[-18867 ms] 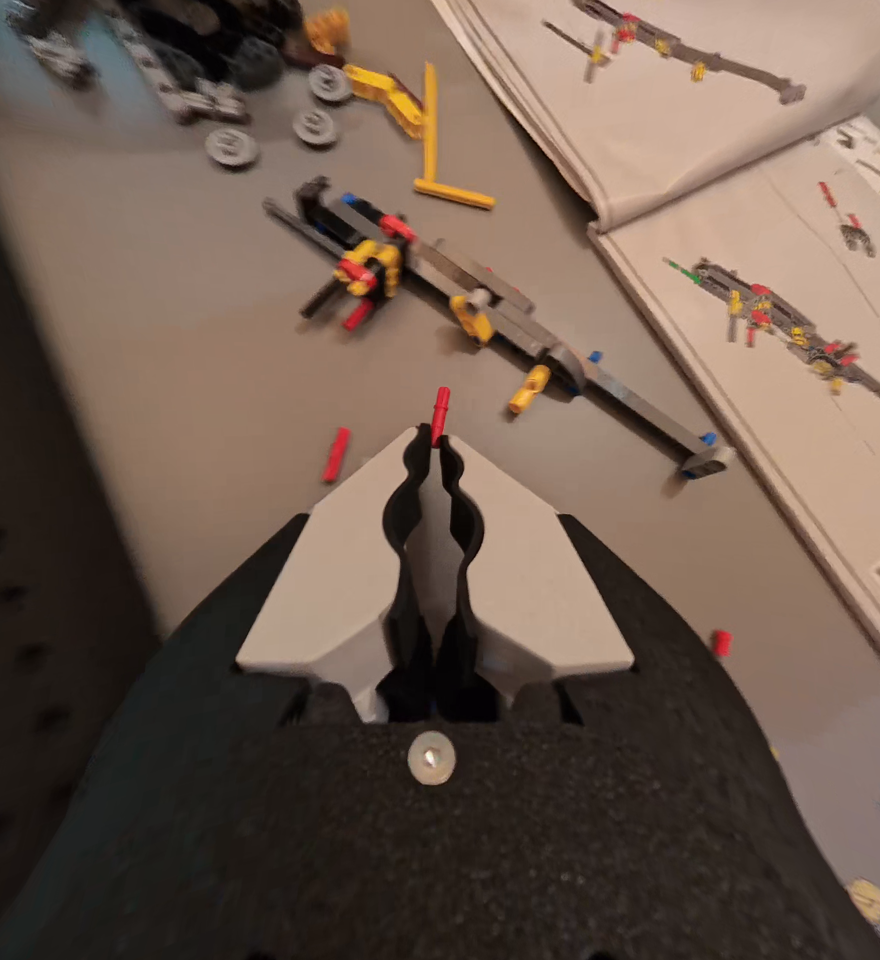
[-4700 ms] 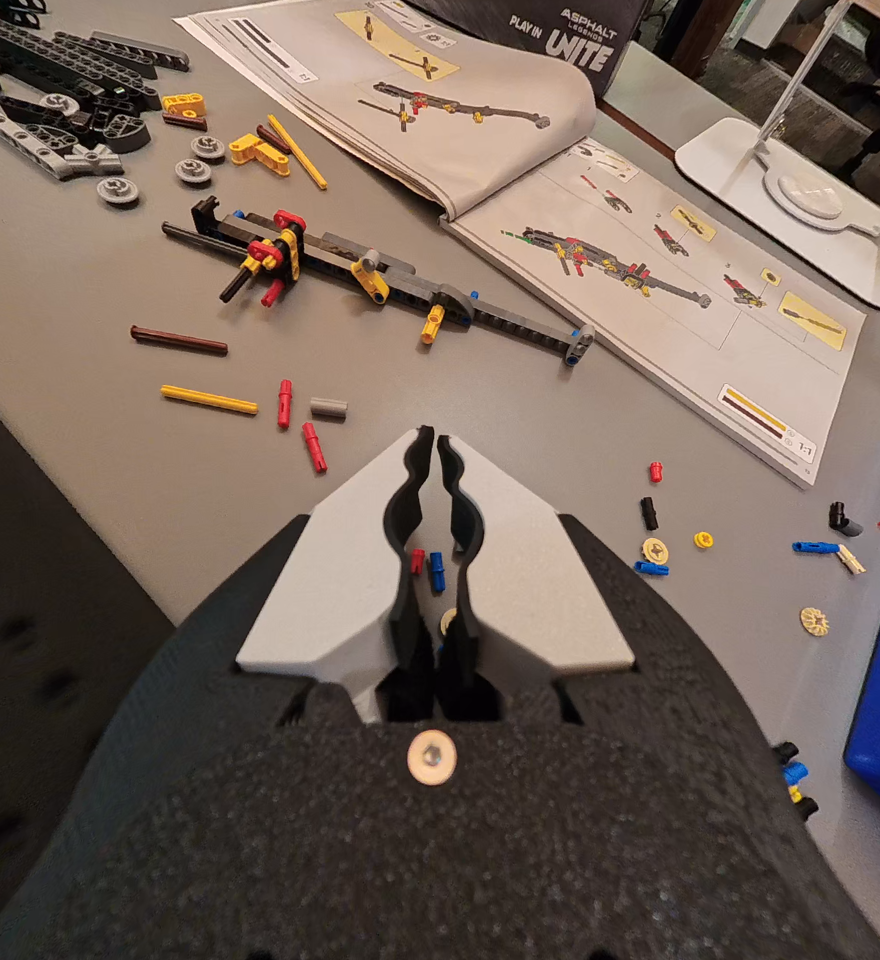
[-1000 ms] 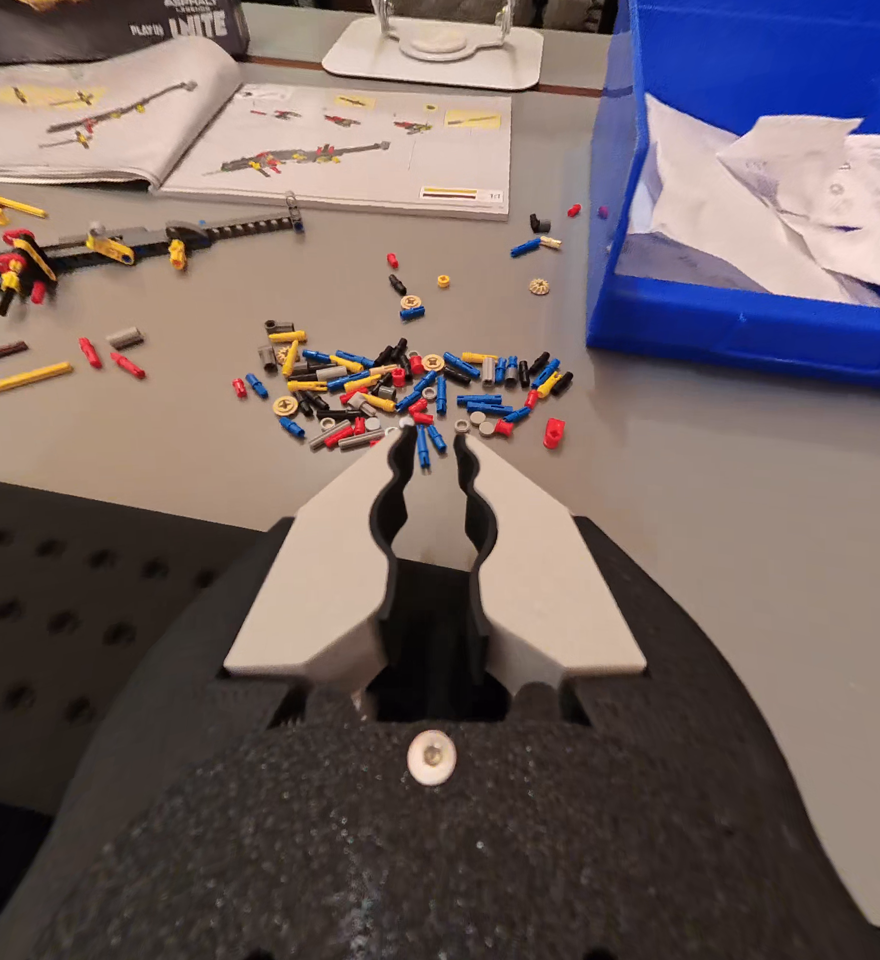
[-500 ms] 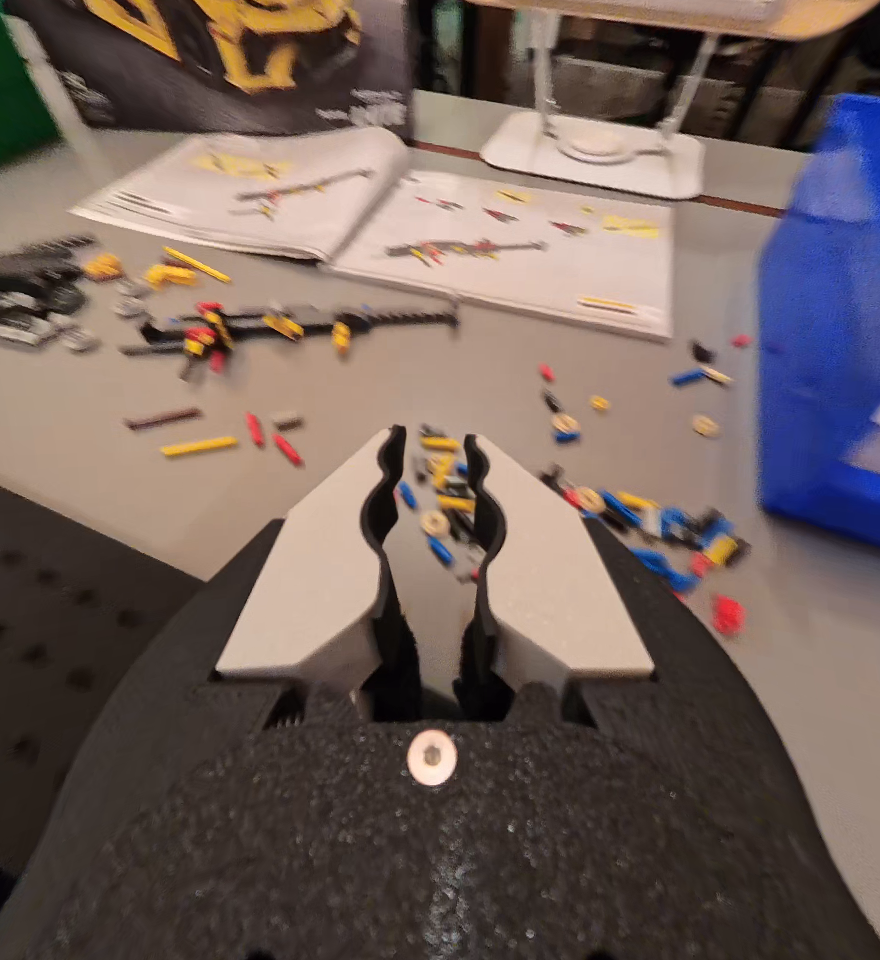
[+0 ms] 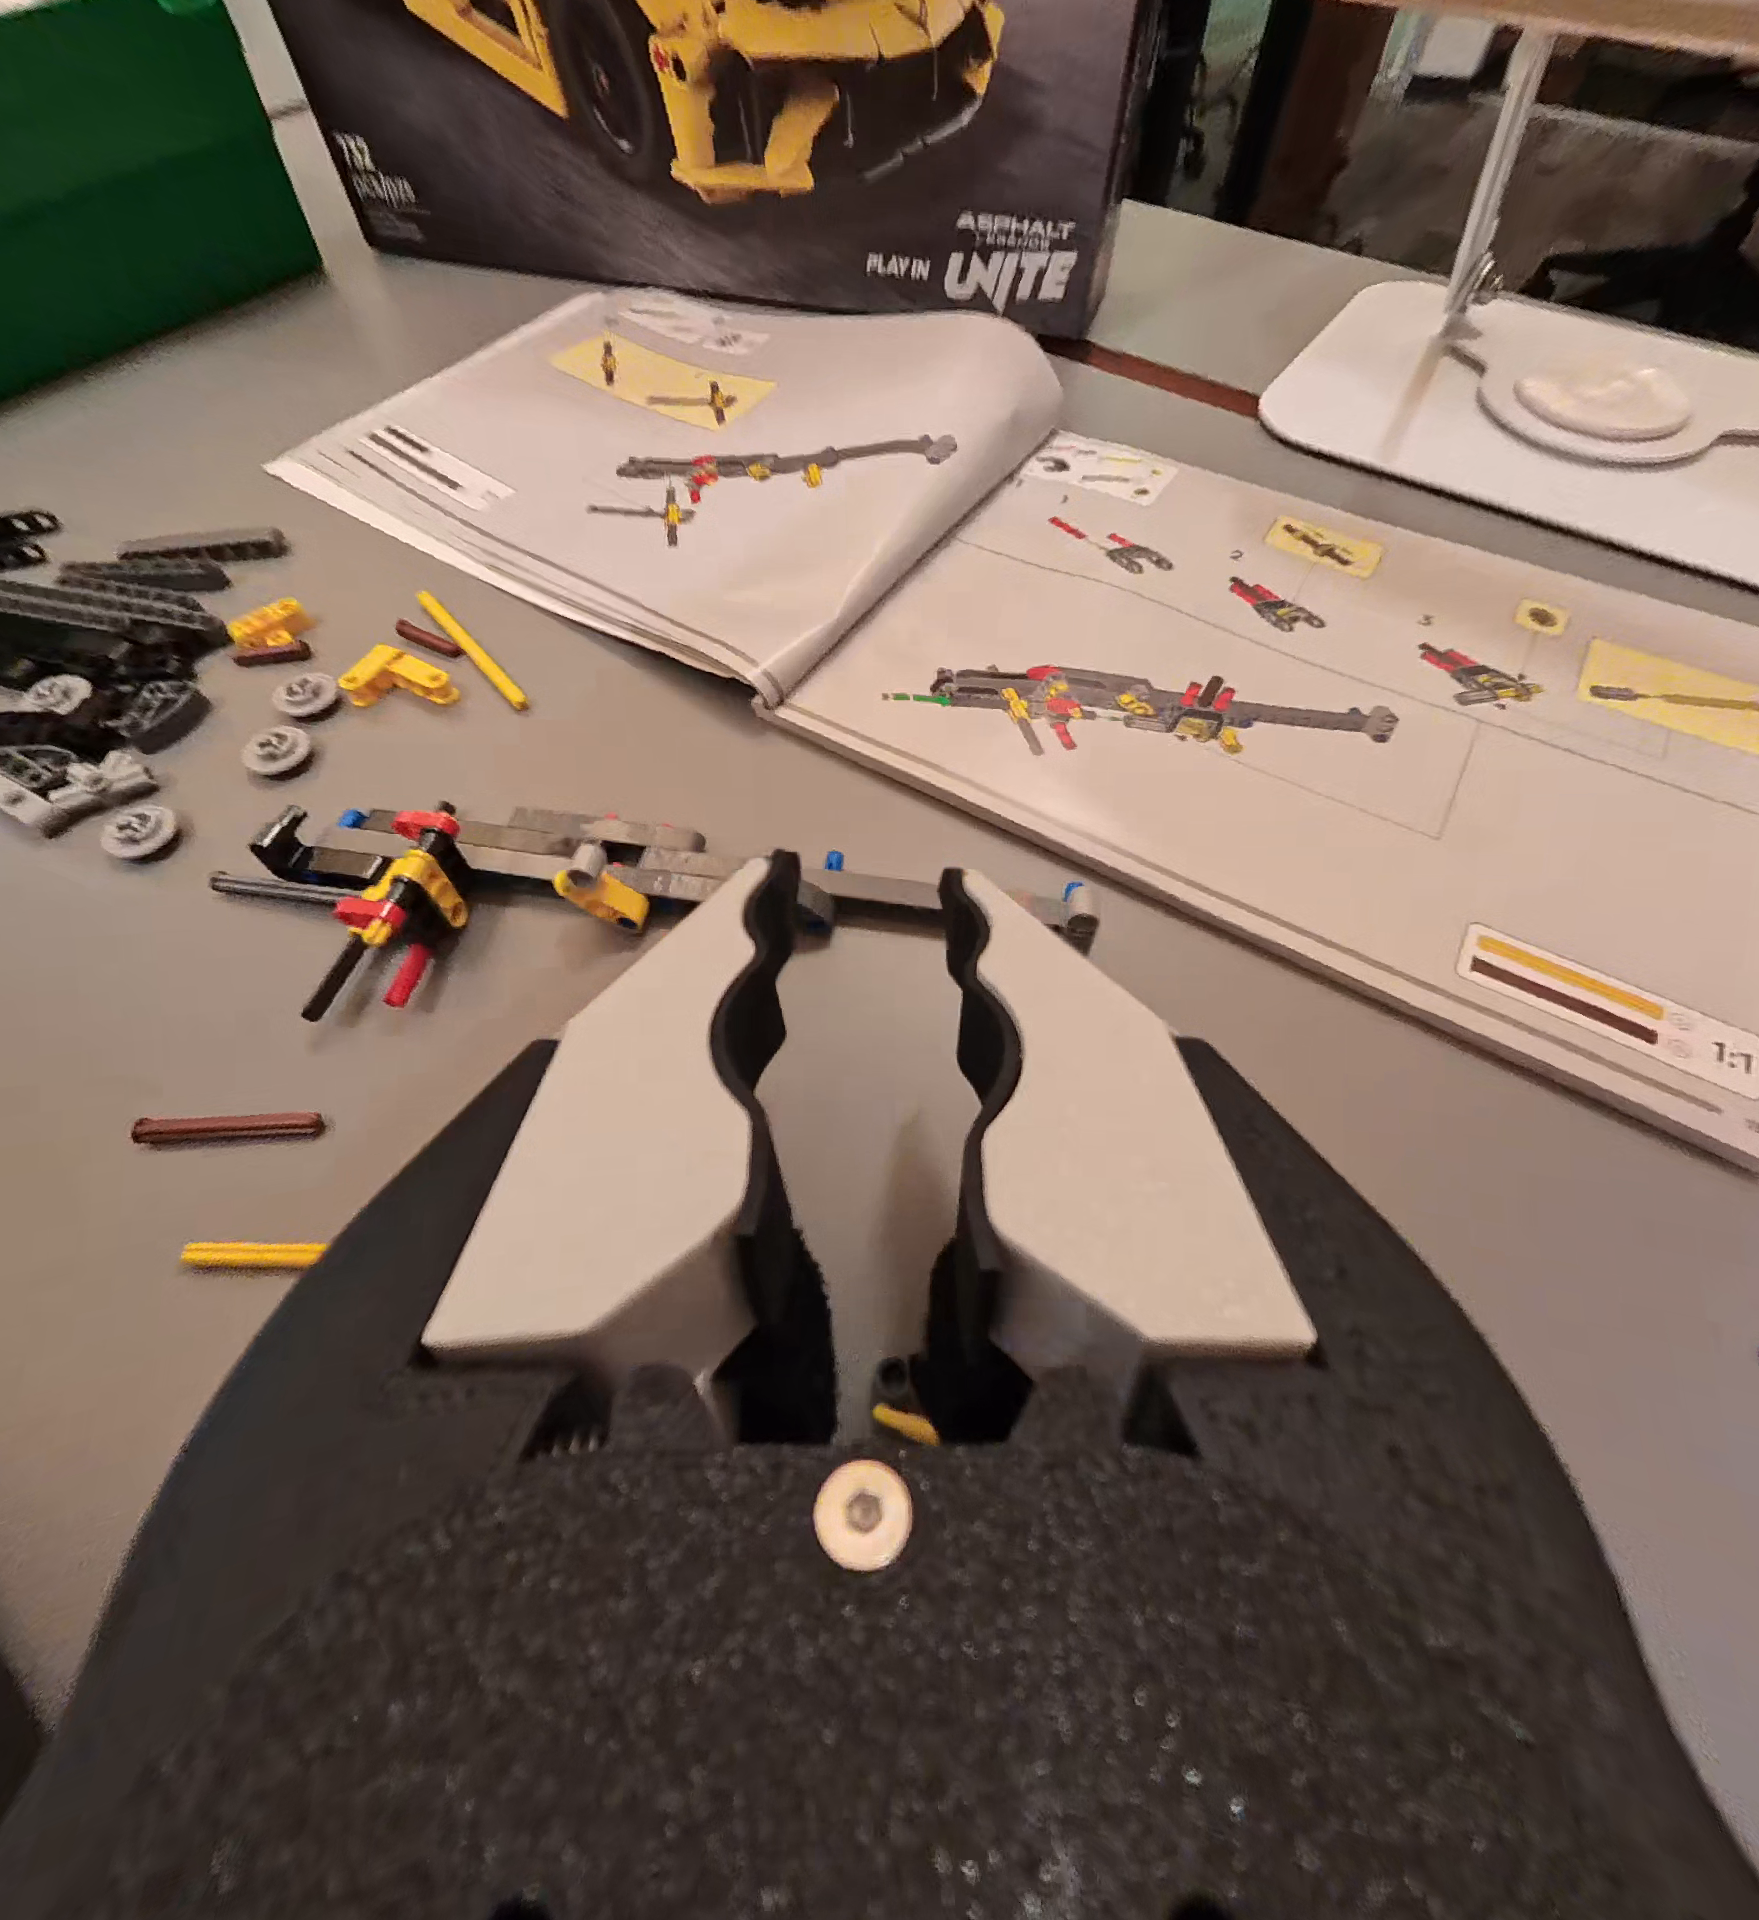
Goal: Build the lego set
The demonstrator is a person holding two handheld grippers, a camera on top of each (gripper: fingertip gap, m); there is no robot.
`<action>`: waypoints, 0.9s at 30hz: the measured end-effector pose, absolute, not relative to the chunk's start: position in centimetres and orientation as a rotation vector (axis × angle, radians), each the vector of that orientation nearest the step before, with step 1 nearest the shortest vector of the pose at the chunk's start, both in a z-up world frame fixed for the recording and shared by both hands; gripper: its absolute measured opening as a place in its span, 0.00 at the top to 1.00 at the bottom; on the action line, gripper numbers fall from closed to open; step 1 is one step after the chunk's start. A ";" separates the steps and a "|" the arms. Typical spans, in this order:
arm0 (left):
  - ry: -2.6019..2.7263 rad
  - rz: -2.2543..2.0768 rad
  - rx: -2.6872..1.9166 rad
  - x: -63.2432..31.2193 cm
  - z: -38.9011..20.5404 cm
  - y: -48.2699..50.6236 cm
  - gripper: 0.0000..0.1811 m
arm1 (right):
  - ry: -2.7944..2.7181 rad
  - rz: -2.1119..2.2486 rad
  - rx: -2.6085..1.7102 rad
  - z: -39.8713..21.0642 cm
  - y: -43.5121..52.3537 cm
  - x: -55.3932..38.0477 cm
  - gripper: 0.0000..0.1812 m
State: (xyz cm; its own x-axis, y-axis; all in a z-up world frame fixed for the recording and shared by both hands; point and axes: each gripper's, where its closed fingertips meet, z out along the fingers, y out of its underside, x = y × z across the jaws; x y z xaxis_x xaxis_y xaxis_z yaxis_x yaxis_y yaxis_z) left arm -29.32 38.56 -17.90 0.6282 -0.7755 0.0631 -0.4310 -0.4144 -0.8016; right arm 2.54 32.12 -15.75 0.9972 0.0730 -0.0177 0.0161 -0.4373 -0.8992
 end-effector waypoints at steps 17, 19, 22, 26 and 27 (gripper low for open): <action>0.892 -0.256 -2.146 -35.7 -17.8 42.2 0.87 | -0.063 0.133 -1.916 -13.3 30.6 1.4 0.86; 0.990 -0.301 -2.089 -34.6 -16.6 42.9 0.88 | -0.065 0.153 -1.917 -13.3 30.7 1.2 0.86; 1.181 -0.213 -2.144 -33.5 -17.5 44.9 0.83 | -0.063 0.161 -1.920 -13.4 30.6 1.1 0.86; 1.404 -0.076 -2.165 -31.9 -19.0 48.2 0.80 | -0.054 0.158 -1.912 -13.2 30.4 1.3 0.87; 1.445 -0.045 -2.174 -31.9 -19.3 48.9 0.80 | -0.050 0.157 -1.909 -13.1 30.3 1.4 0.87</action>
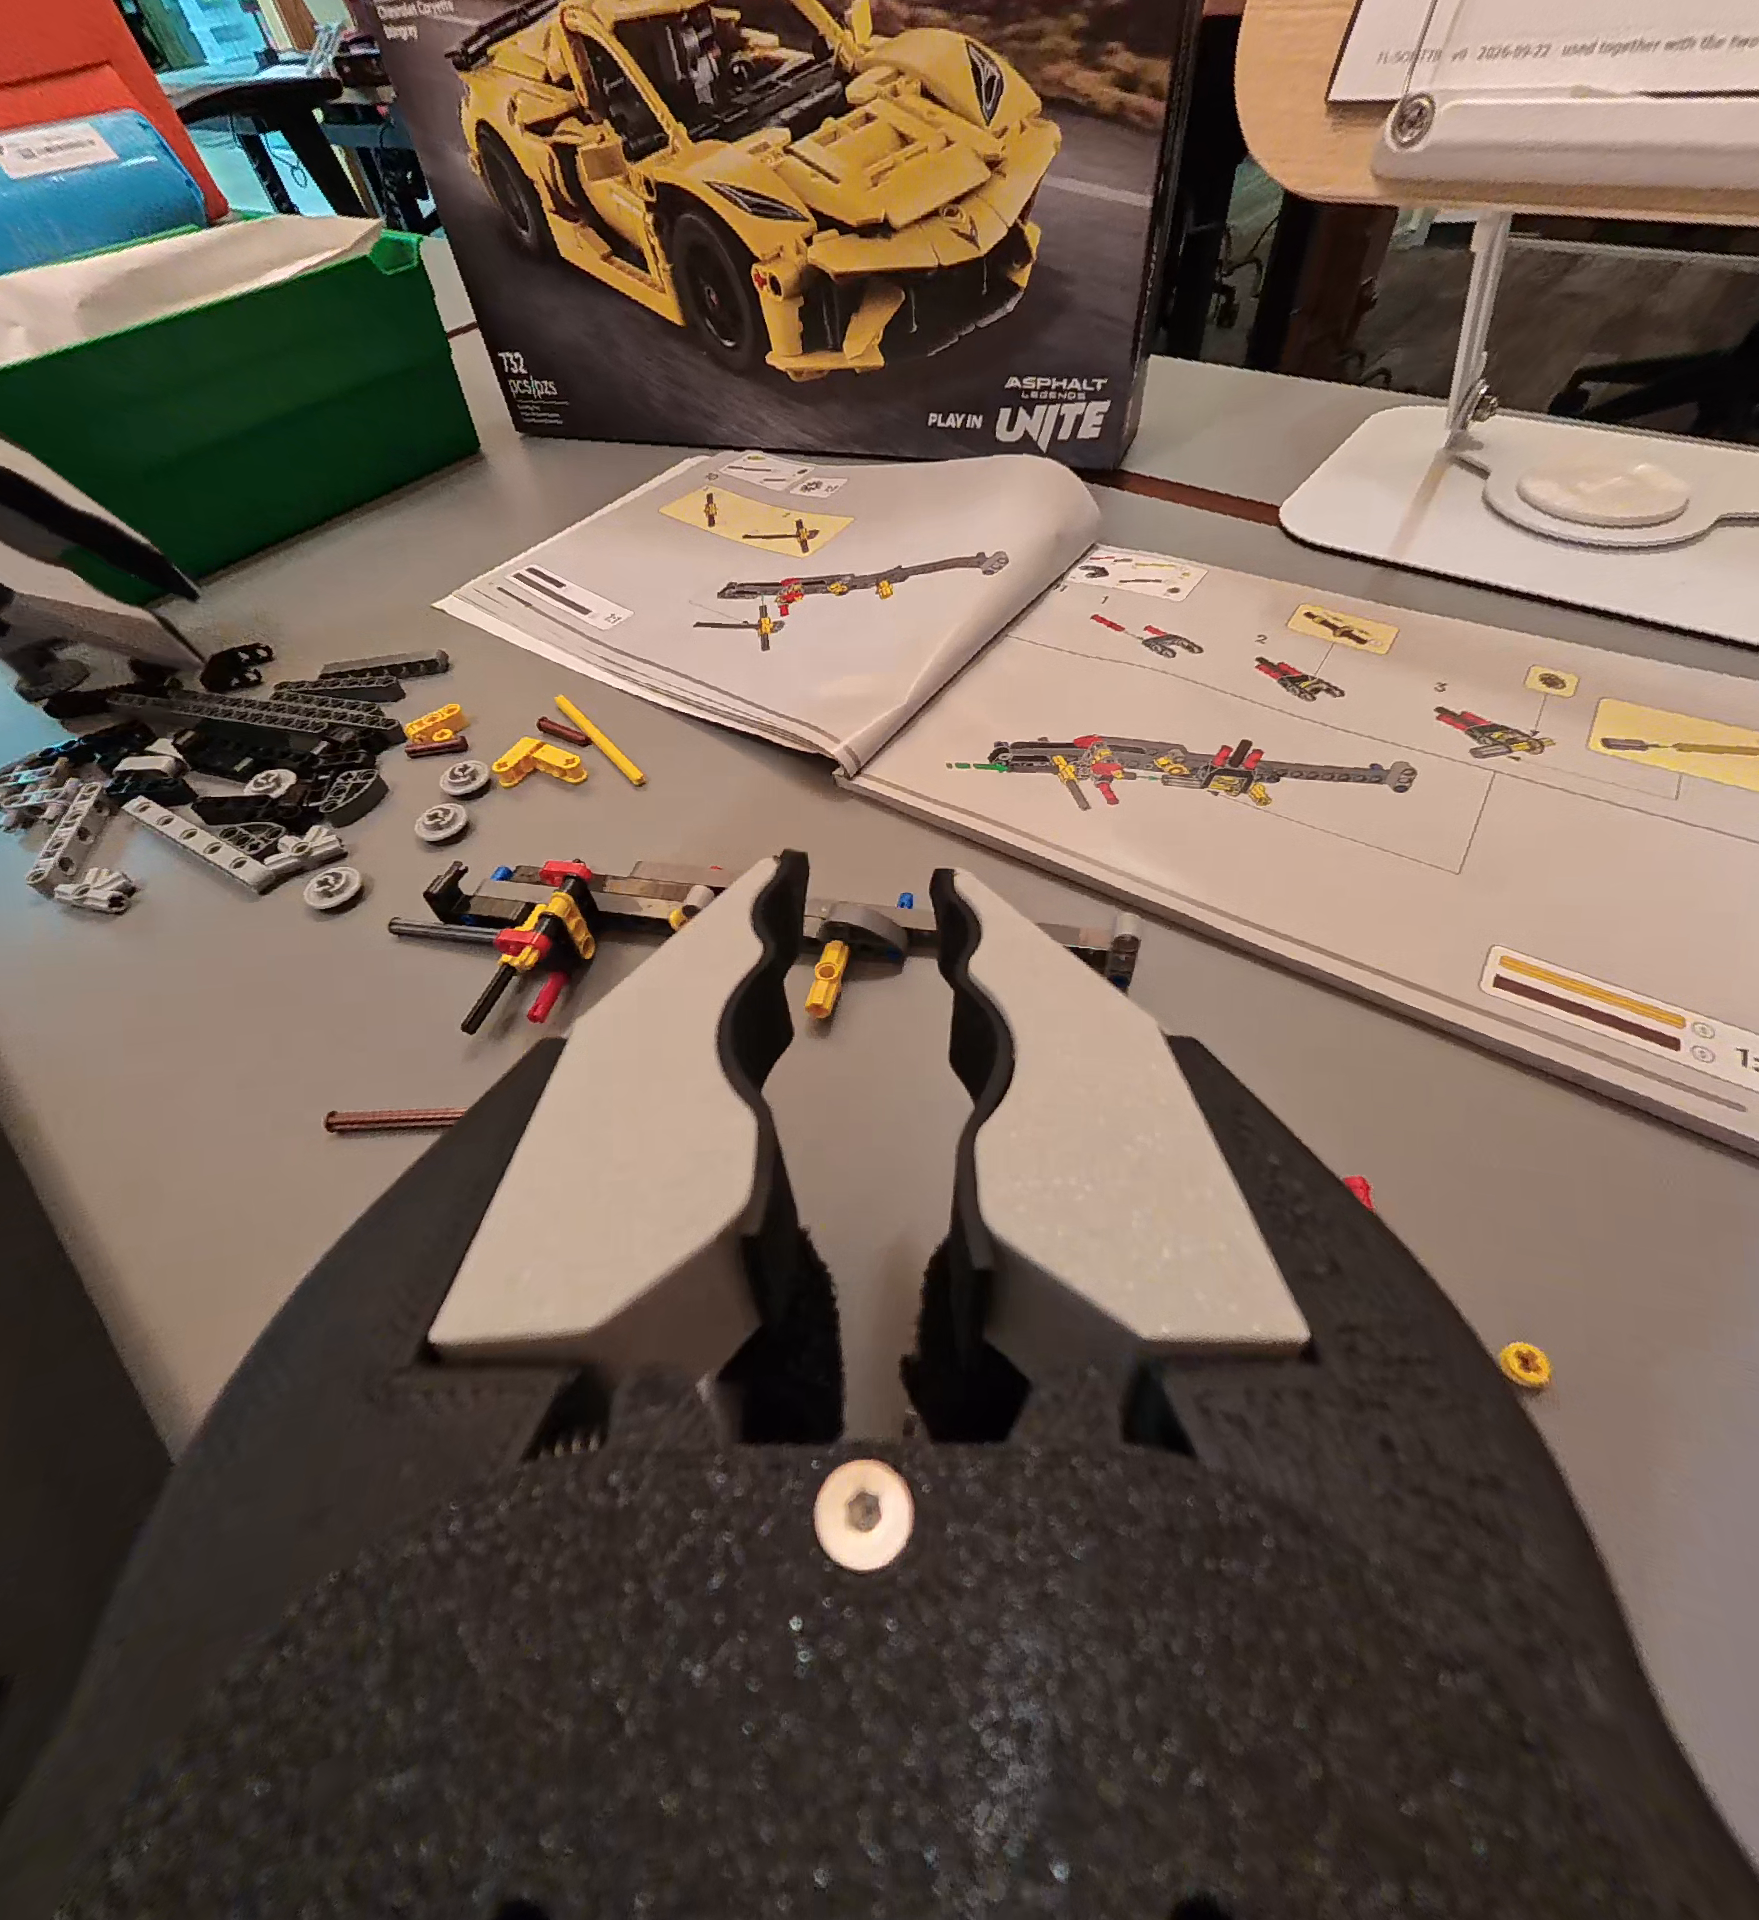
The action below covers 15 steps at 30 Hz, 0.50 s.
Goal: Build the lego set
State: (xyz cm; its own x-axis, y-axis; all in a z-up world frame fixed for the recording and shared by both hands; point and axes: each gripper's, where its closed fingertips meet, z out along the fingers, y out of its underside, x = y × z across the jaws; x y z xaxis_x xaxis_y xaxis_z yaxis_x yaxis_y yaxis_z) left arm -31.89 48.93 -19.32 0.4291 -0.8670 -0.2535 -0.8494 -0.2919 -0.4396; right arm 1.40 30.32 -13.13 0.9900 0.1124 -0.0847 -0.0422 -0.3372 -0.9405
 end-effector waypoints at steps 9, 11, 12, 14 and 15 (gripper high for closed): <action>1.635 -0.159 -2.252 -31.1 -20.6 48.5 0.79 | -0.026 0.165 -1.898 -13.0 30.5 2.1 0.88; 1.669 -0.112 -2.246 -31.4 -21.0 48.5 0.83 | -0.025 0.160 -1.904 -13.2 30.6 2.2 0.88; 1.661 -0.121 -2.246 -31.3 -20.9 48.4 0.88 | -0.025 0.154 -1.909 -13.2 30.7 2.3 0.88; 1.634 -0.108 -2.235 -31.2 -20.4 48.7 0.88 | -0.023 0.137 -1.913 -13.3 30.9 2.7 0.88; 1.613 -0.100 -2.215 -31.1 -19.9 49.0 0.88 | -0.019 0.130 -1.914 -13.3 30.9 2.9 0.88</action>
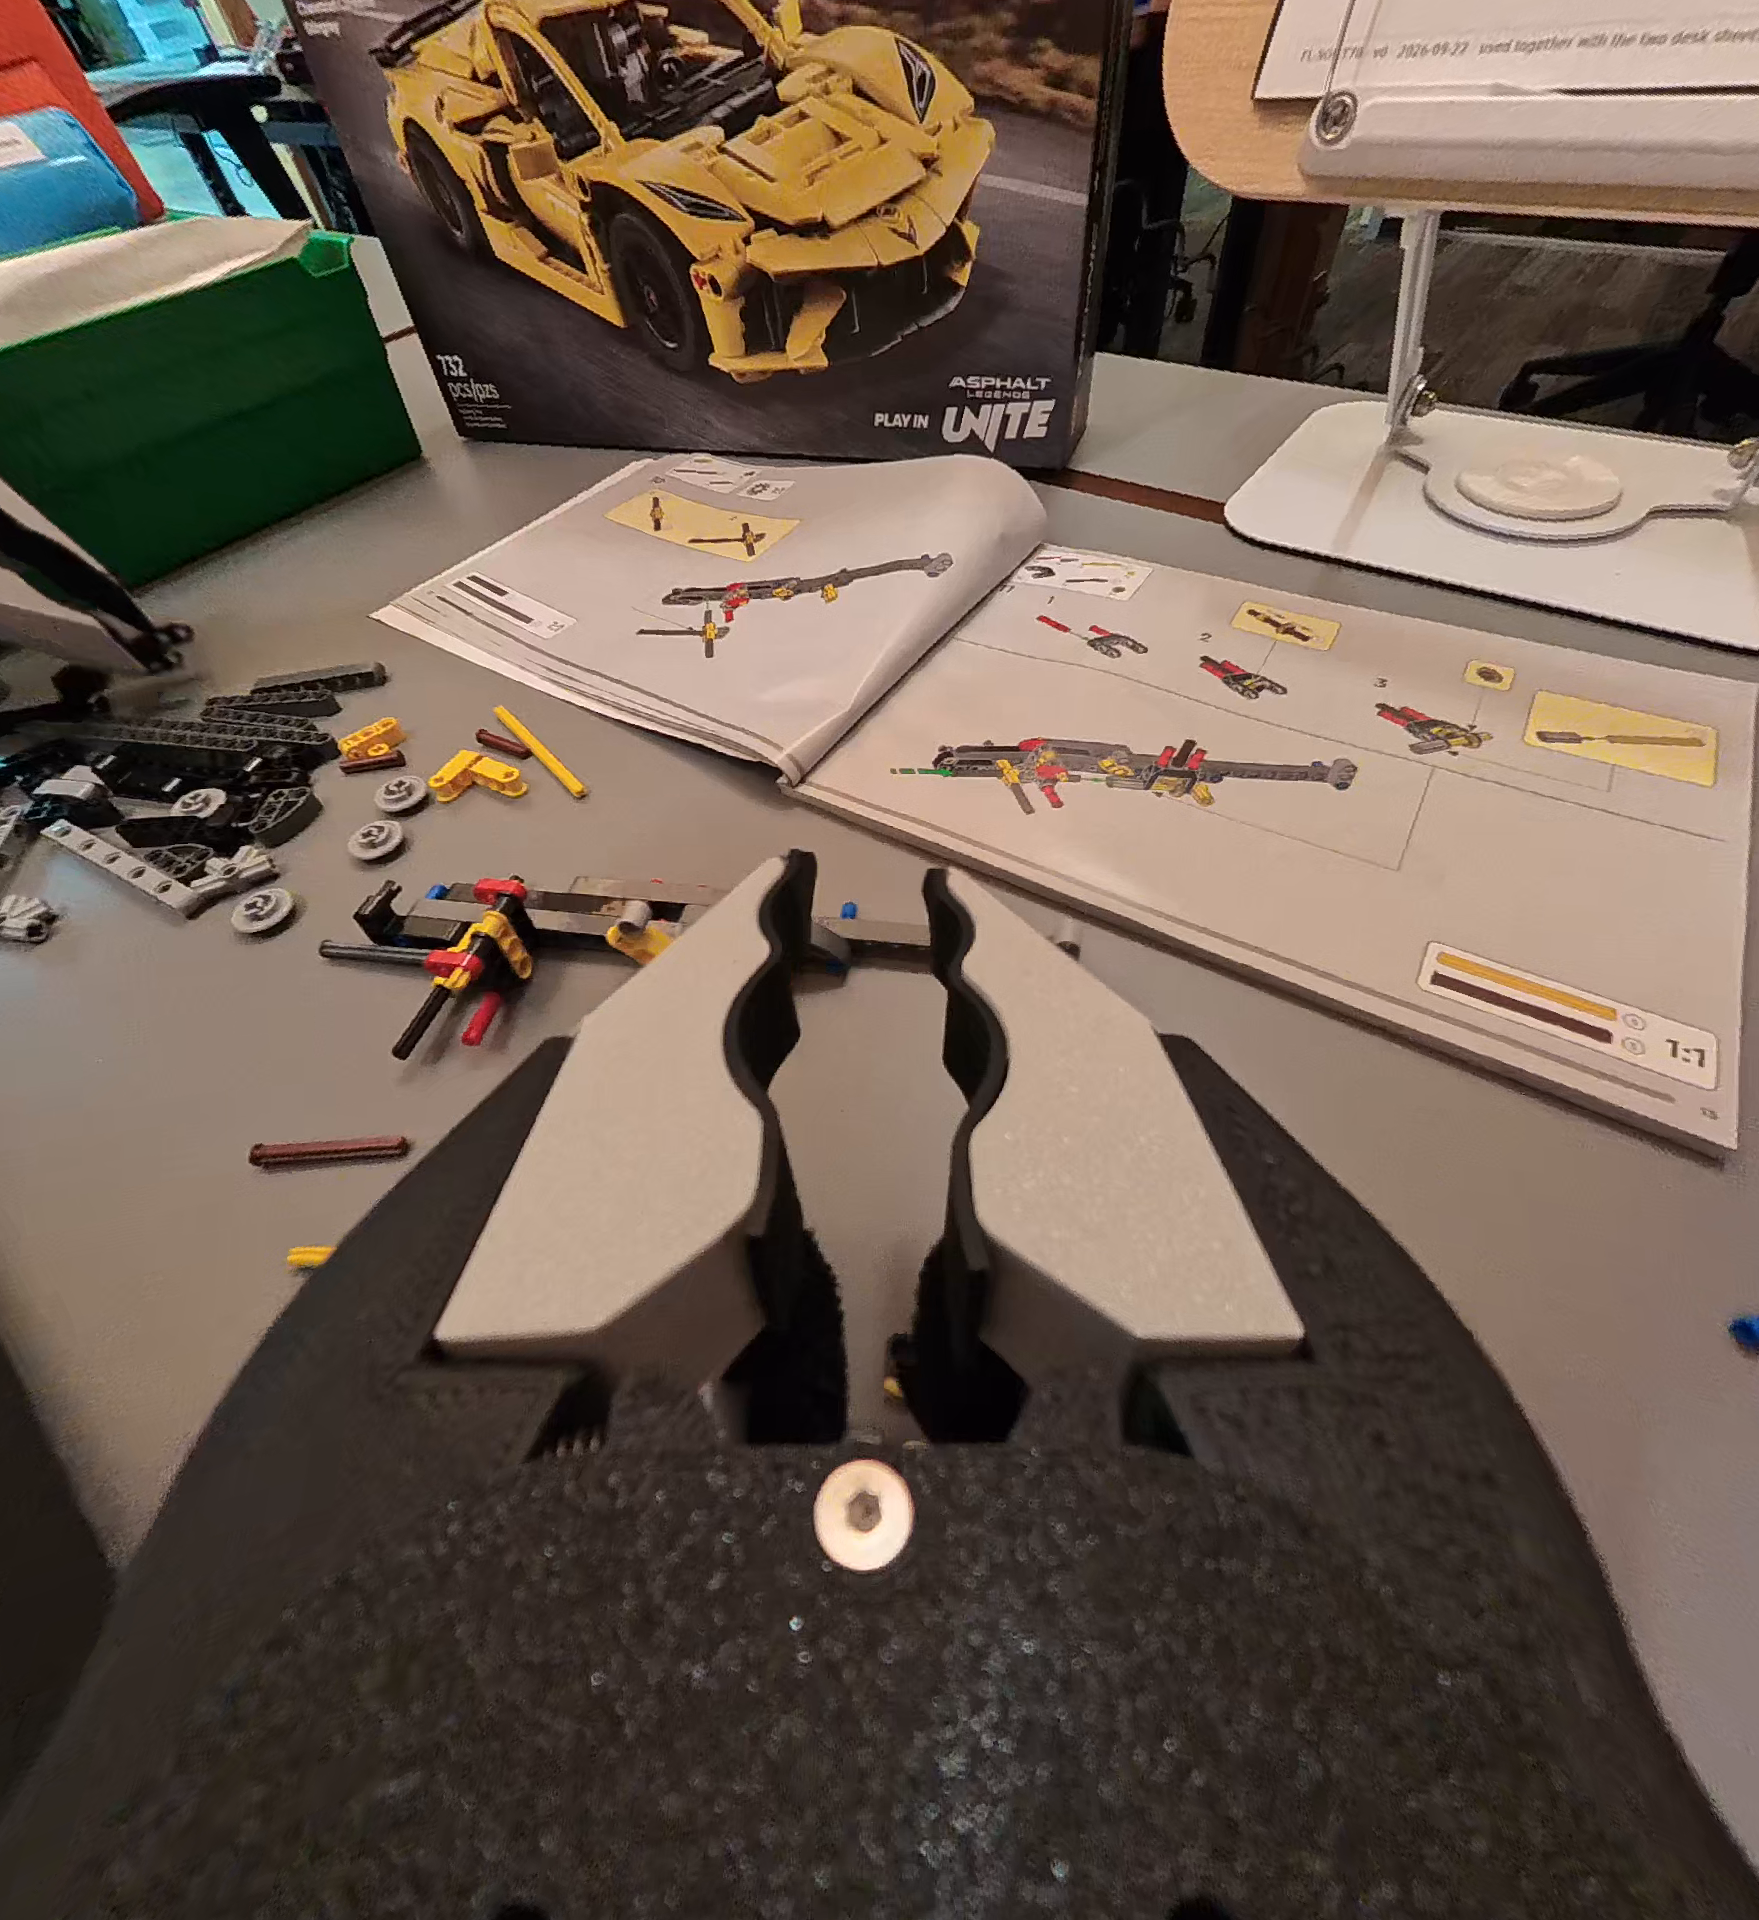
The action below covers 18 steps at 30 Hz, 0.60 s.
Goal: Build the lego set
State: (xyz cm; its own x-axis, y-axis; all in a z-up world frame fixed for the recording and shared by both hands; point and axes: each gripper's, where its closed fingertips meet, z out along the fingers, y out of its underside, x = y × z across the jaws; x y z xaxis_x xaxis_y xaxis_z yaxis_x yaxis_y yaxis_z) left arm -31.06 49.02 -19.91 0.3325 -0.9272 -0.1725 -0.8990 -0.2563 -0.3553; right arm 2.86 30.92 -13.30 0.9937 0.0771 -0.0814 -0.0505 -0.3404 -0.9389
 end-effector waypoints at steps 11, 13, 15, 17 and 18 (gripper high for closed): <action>1.755 -0.860 -1.834 -16.0 -13.6 33.4 0.88 | 0.037 0.106 -1.901 -13.1 30.4 4.5 0.89; 1.781 -0.986 -1.795 -13.5 -13.7 30.0 0.88 | 0.047 0.110 -1.893 -13.0 30.3 4.6 0.89; 1.839 -1.012 -1.786 -11.6 -14.5 28.4 0.88 | 0.055 0.114 -1.880 -12.7 30.1 4.7 0.89; 1.847 -0.875 -1.824 -9.5 -15.7 29.6 0.88 | 0.062 0.117 -1.868 -12.5 29.8 4.8 0.89; 1.869 -0.805 -1.889 -8.7 -16.6 30.1 0.88 | 0.065 0.120 -1.862 -12.3 29.7 4.9 0.89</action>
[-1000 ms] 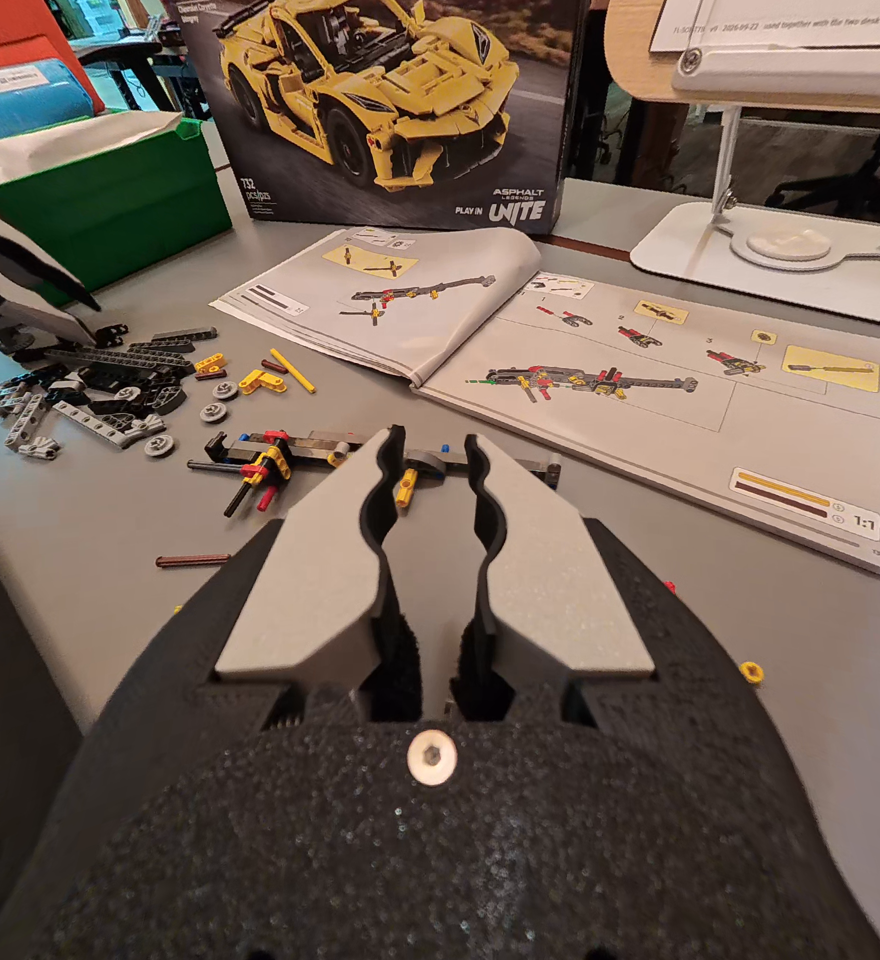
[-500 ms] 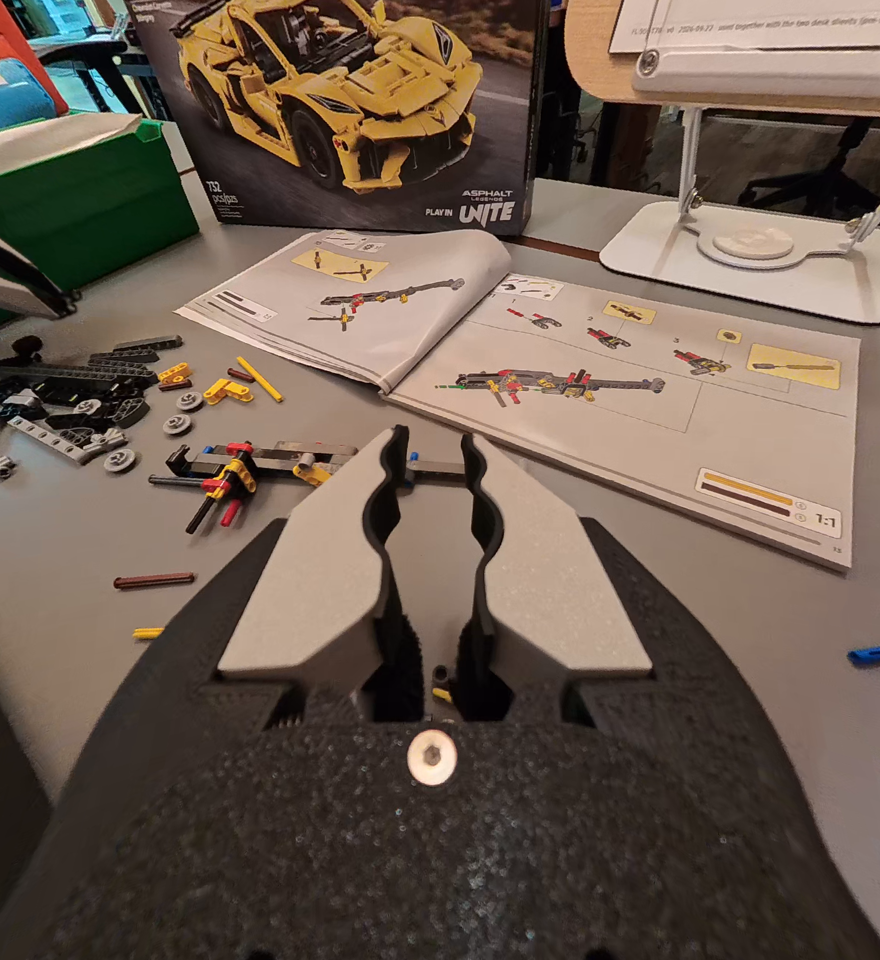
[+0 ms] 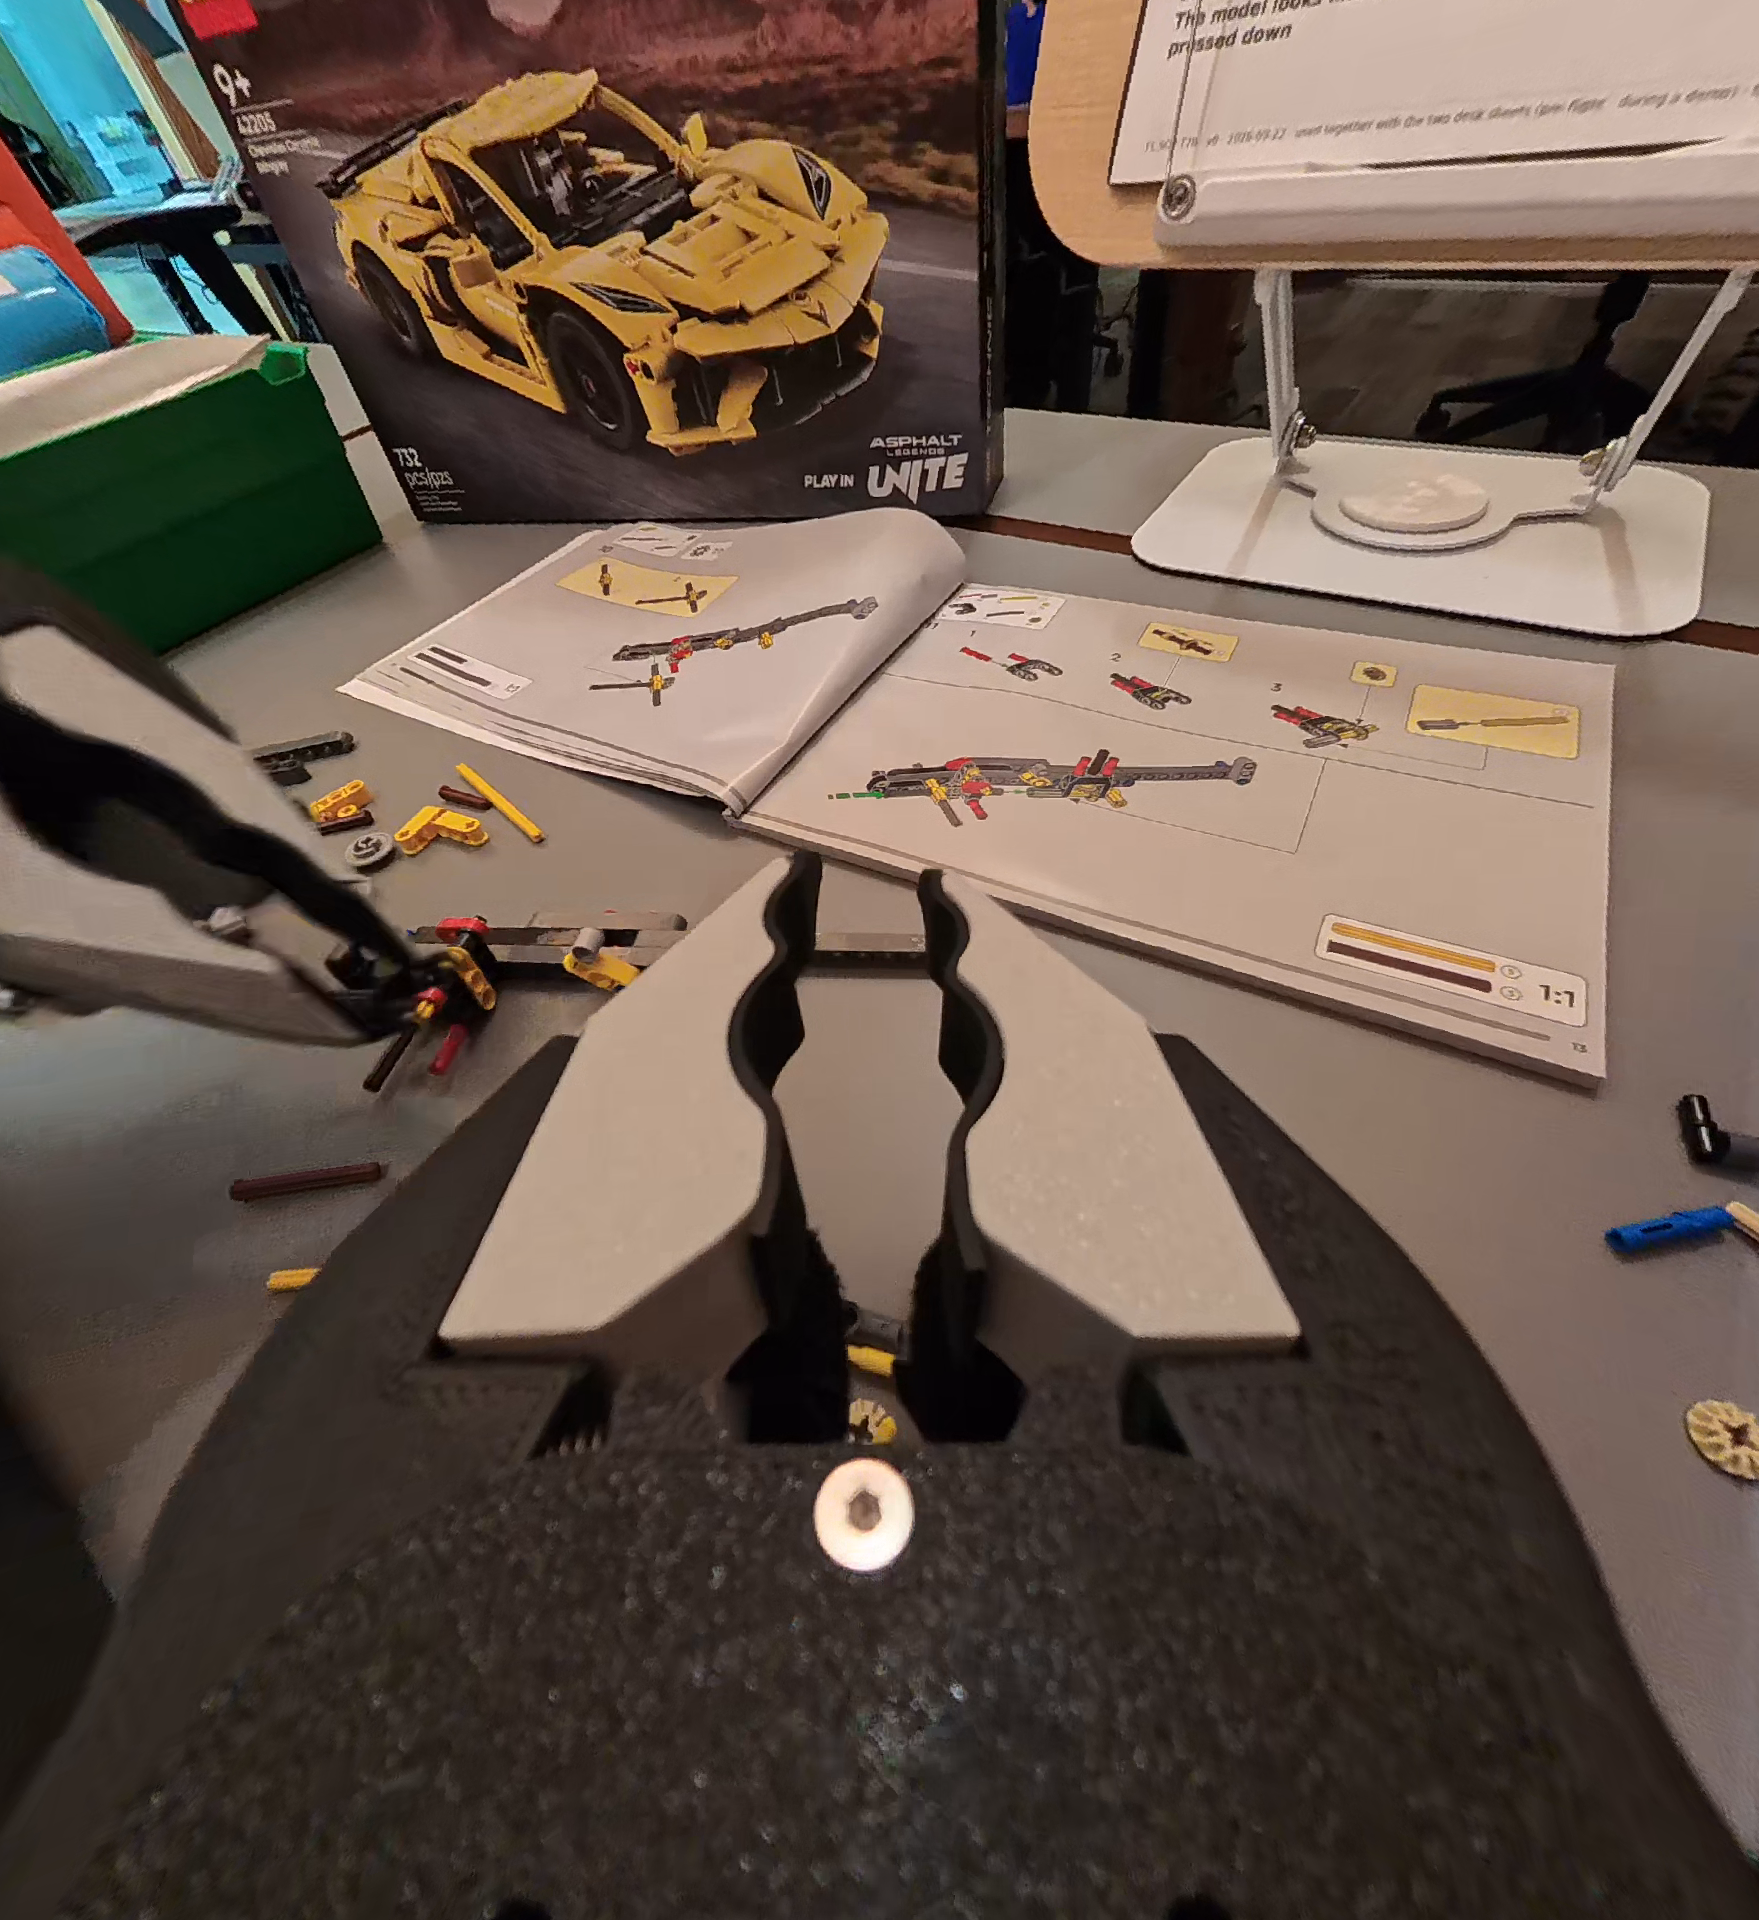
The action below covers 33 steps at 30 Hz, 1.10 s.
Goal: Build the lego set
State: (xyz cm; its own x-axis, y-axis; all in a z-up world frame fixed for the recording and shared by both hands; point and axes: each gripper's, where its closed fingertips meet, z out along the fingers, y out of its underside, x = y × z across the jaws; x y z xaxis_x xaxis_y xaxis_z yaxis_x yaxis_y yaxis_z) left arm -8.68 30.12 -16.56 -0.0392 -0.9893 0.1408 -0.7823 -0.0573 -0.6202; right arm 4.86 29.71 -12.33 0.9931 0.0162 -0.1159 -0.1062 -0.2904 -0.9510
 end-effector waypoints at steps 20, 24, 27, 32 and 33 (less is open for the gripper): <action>2.132 -0.446 -1.896 -4.5 -20.7 29.5 0.88 | 0.098 0.261 -1.812 -11.5 28.5 4.2 0.89; 2.142 -0.449 -1.874 -4.7 -20.9 29.4 0.88 | 0.098 0.237 -1.831 -11.9 28.6 4.5 0.89; 2.126 -0.482 -1.875 -4.6 -21.2 29.3 0.87 | 0.098 0.225 -1.843 -12.2 28.7 4.6 0.89; 2.004 -0.722 -1.860 -4.0 -18.9 29.0 0.73 | 0.102 0.238 -1.879 -12.9 28.8 4.6 0.90; 1.961 -0.810 -1.839 -3.8 -17.8 29.2 0.73 | 0.105 0.237 -1.882 -12.9 28.8 4.7 0.90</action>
State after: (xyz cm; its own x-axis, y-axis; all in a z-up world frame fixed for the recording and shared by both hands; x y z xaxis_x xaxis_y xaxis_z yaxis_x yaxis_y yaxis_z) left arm -3.82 29.18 -17.76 -0.1106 -0.9841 0.1388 -0.7950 0.0038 -0.6065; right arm 4.70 28.83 -12.93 0.9754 0.0453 -0.2157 -0.1906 -0.3186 -0.9285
